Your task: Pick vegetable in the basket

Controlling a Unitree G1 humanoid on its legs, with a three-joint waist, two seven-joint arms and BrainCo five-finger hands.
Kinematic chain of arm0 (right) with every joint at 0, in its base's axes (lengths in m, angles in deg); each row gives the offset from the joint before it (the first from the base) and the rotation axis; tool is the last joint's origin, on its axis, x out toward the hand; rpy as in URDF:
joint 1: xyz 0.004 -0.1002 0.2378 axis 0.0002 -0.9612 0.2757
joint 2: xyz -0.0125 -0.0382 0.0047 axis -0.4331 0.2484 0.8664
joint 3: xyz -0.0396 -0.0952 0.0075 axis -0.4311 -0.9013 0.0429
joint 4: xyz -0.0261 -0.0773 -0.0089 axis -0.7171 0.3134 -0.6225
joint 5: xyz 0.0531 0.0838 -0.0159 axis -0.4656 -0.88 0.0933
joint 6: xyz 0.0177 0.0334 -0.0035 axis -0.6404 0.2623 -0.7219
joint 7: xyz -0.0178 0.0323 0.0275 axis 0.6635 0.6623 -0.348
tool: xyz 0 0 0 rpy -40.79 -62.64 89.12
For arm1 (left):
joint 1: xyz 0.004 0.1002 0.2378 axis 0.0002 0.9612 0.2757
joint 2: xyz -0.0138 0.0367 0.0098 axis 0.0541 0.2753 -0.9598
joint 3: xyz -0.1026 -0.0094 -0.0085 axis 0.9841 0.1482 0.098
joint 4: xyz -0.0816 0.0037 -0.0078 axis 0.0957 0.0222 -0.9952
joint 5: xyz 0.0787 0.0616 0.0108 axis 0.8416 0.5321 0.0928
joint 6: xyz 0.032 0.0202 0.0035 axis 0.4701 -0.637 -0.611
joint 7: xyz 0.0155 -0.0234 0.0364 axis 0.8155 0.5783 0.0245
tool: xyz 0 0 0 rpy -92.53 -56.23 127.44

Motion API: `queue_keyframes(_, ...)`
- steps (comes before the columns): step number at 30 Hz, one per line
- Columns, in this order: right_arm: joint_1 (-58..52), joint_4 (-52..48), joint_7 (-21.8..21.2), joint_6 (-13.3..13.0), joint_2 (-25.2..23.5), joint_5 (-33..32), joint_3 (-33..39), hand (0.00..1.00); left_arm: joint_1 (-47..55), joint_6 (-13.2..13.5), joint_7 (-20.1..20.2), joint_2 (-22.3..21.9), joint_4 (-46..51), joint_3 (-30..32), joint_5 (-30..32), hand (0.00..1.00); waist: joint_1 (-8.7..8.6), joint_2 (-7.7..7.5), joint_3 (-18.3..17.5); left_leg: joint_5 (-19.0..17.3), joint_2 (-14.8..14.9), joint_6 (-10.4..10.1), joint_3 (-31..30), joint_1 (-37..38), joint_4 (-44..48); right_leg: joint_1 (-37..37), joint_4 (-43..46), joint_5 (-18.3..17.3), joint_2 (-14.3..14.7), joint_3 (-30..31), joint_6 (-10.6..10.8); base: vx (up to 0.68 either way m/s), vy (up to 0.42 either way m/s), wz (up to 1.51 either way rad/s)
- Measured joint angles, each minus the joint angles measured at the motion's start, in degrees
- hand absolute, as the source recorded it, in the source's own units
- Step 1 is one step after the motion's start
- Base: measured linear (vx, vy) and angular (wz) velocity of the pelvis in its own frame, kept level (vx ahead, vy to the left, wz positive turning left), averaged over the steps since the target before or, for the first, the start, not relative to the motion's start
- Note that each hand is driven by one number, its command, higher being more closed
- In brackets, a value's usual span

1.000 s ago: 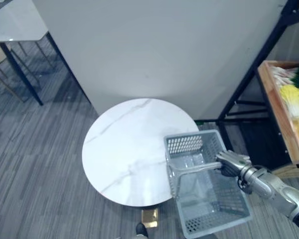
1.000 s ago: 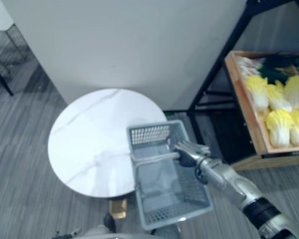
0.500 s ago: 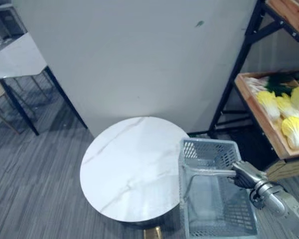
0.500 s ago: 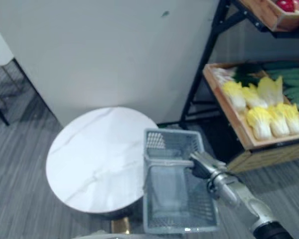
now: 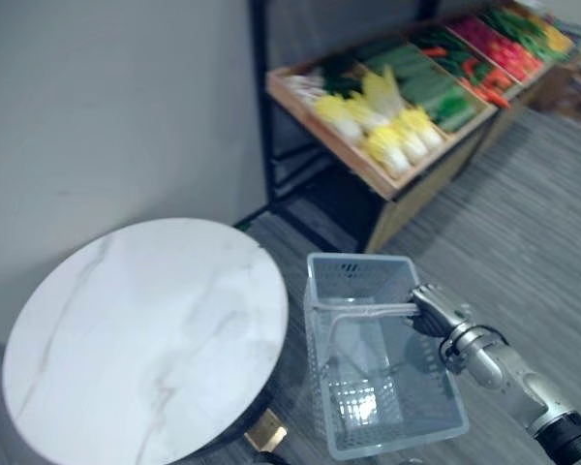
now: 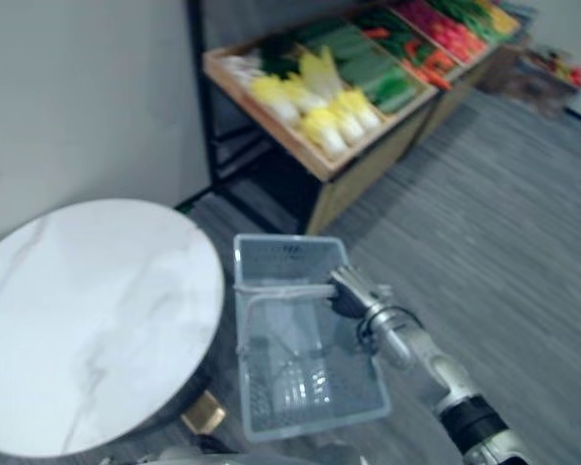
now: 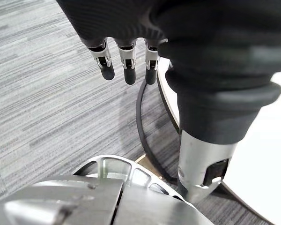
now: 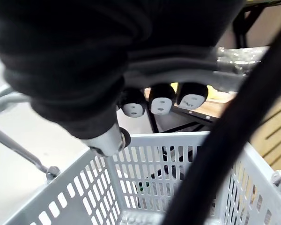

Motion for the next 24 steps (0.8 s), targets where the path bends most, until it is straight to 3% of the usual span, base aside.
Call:
queue_keyframes(1,0.1,0.0,0.0,0.1,0.0,0.0,-0.2,1.00,-0.2,-0.1,0.0,-0.2,-0.1,0.3,0.0,0.00,0.03,0.25,-0.1,0.1,0.8,0.0,1.1,0.0,1.0,0.6,-2.6,-0.9,1.0,-0.2,1.4,-0.03,-0.363,-1.22)
queue_keyframes(3,0.3,0.5,-0.1,0.9,0.4,0.0,-1.2,1.00,-0.2,-0.3,-0.1,-1.4,-0.4,0.4,0.0,0.00,0.50,2.79,-1.3,0.9,3.9,0.5,3.5,0.3,3.7,2.1,-10.4,-1.3,6.1,-0.9,2.1,-0.03,-0.409,-0.95)
queue_keyframes(4,-0.6,0.5,-0.1,1.0,0.7,0.0,-1.2,1.00,0.1,-0.4,-0.3,-2.2,-0.6,0.3,0.2,0.00,-0.42,4.10,-2.1,1.3,6.6,0.9,3.6,0.4,5.5,2.9,-11.9,-1.3,8.5,-1.4,2.1,-0.05,-0.360,-0.46)
queue_keyframes(5,-1.6,0.6,-0.4,1.2,1.6,0.1,-1.2,1.00,0.3,-0.4,-0.2,-3.0,-0.4,-0.2,0.3,0.00,-1.32,6.78,-3.0,1.8,9.0,1.1,3.5,1.2,6.6,2.8,-9.6,-1.4,9.5,-1.8,2.1,-0.11,-0.334,-0.26)
queue_keyframes(6,-2.4,0.6,-0.8,1.5,2.9,0.2,-1.2,1.00,-0.2,-0.6,0.0,-4.4,-0.2,-0.7,0.4,0.00,-1.60,8.13,-2.1,2.5,11.9,1.6,3.4,2.8,7.6,-0.2,-2.5,-5.1,9.2,-1.5,2.9,-0.13,-0.226,-0.35)
queue_keyframes(7,-3.1,-0.1,-1.3,1.5,2.1,0.2,-1.2,1.00,0.2,-0.6,0.2,-3.6,0.1,-0.6,1.2,0.00,-1.90,7.75,-2.5,3.8,15.5,0.1,2.5,3.7,12.8,0.0,-10.9,-2.7,11.7,-0.8,2.7,-0.15,-0.241,-0.41)
queue_keyframes(8,-3.5,-0.8,-1.2,1.4,1.6,0.2,-1.3,1.00,0.7,-0.3,0.2,-2.2,0.2,-0.5,1.7,0.00,-1.95,5.76,-1.9,4.2,16.4,-0.2,1.0,4.0,15.9,0.2,-12.9,-2.7,11.4,-1.3,2.2,-0.13,-0.319,-0.62)
queue_keyframes(9,-3.9,-0.7,-1.3,1.2,1.6,0.1,-1.1,1.00,0.1,-0.4,0.3,-2.1,-0.3,-0.1,2.0,0.00,-1.77,6.08,-1.6,4.9,19.8,-0.5,-6.0,2.3,20.6,1.6,-14.0,-3.9,13.2,0.0,2.2,-0.09,-0.225,-0.71)
queue_keyframes(10,-4.0,-0.2,-1.4,1.2,1.3,0.1,-1.1,1.00,0.1,-0.3,0.4,-2.0,-0.2,-0.2,2.1,0.00,-1.76,5.85,-1.4,5.3,18.9,-1.4,-14.1,0.2,22.4,1.6,-14.3,-4.2,13.1,2.5,1.7,-0.11,-0.146,-0.95)
queue_keyframes(11,-4.0,-0.2,-1.8,1.6,1.0,0.1,-1.2,1.00,0.0,-0.3,0.5,-2.0,-0.3,-0.2,2.1,0.00,-1.83,5.07,-0.9,1.3,12.5,-3.9,-27.6,-3.2,21.6,1.2,-14.7,-4.1,11.8,4.8,1.8,-0.10,0.002,-1.13)
queue_keyframes(12,-4.0,-0.1,-2.1,2.1,0.9,0.1,-1.7,1.00,0.2,-0.2,0.6,-2.1,-0.1,-0.1,2.1,0.00,-1.03,4.25,-0.4,-2.0,4.7,-4.9,-39.2,-5.0,18.5,0.6,-15.2,-3.5,10.8,8.2,1.5,-0.08,0.020,-1.17)
queue_keyframes(14,-4.0,0.2,-2.4,2.1,0.5,-0.8,-2.0,1.00,1.1,0.1,1.1,-2.7,-0.2,-0.2,1.9,0.00,0.24,4.58,-0.2,-3.4,-2.6,-5.3,-49.4,-4.8,10.6,0.4,-16.9,-2.5,12.0,13.3,1.7,-0.02,0.076,-1.33)
queue_keyframes(16,-4.0,0.4,-2.5,1.7,-0.3,-2.0,-2.5,1.00,2.2,0.3,1.5,-3.0,-0.2,-0.2,1.9,0.00,0.73,5.39,0.5,-2.8,-5.8,-6.1,-56.3,-2.9,2.5,0.4,-18.0,-1.6,14.4,17.9,2.6,0.01,0.163,-1.18)
queue_keyframes(17,-4.0,0.4,-2.5,1.7,-0.7,-2.1,-3.0,1.00,2.2,0.4,1.6,-2.6,-0.2,-0.2,1.9,0.00,0.51,5.32,0.5,-2.8,-6.7,-6.1,-56.6,-2.5,1.6,0.6,-19.1,-1.2,14.6,18.6,3.3,0.05,0.157,-0.82)
queue_keyframes(18,-3.9,0.4,-2.5,1.1,-0.6,-2.7,-3.9,1.00,1.8,0.7,1.7,-1.8,-0.2,-0.2,1.9,0.00,0.42,3.16,0.7,-2.8,-7.7,-6.1,-56.5,-2.2,1.2,0.4,-21.3,0.2,14.3,20.7,3.7,0.06,0.125,-0.36)
queue_keyframes(20,-3.8,0.3,-2.7,0.3,-0.7,-3.2,-4.4,1.00,1.3,1.0,1.8,-1.1,-0.2,0.4,2.0,0.00,0.52,2.08,1.1,-2.9,-8.7,-5.9,-55.8,-3.2,1.2,-0.2,-23.5,2.0,14.1,23.5,3.8,0.03,0.097,-0.24)
queue_keyframes(24,-3.5,0.3,-3.8,-0.3,-0.3,-3.3,-4.4,1.00,1.1,0.9,2.1,-2.1,-0.1,0.4,2.2,0.00,0.49,3.65,2.1,-3.5,-10.5,-4.9,-54.9,-3.2,1.3,-0.7,-24.2,3.1,13.0,25.3,4.6,0.00,0.062,-0.10)
